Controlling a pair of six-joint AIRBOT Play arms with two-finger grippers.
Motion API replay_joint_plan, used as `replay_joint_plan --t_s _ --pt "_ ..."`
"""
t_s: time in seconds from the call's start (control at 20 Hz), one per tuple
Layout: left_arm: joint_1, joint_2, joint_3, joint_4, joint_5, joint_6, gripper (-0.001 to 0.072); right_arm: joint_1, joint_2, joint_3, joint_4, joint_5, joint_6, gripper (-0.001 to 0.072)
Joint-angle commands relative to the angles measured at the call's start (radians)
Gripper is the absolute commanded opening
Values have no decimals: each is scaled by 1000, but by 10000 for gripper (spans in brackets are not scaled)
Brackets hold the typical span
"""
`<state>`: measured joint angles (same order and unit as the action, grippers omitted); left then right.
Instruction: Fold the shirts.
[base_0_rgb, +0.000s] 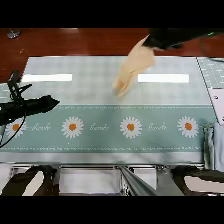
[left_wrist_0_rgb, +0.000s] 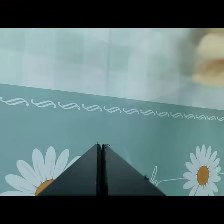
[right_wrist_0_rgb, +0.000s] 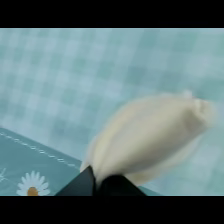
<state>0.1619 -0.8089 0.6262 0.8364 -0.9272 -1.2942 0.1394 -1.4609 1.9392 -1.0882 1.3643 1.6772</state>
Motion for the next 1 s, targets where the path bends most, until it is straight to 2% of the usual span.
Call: replay_joint_plan --t_s 0.0,0.1,0.3,0.5,0.6,0.8,0.95 --pt "0 -1 0 0 0 0 32 -169 70 132 -117 205 25 18" --pt "0 -1 0 0 0 0 33 -311 124 132 -172 271 33 18" --pt "0 -1 0 0 4 0 33 -649 185 89 -179 473 10 18" --pt "0 -1 0 0 5 0 33 -919 305 -92 -193 492 -50 18" --pt "0 -1 0 0 4 0 33 -1010 401 -233 -281 492 -84 18" --pt "0 -2 0 0 22 0 33 -1184 621 -522 -516 490 -80 19" --pt "0 -20 0 0 46 0 33 -1239 781 -712 -711 458 -14 19"
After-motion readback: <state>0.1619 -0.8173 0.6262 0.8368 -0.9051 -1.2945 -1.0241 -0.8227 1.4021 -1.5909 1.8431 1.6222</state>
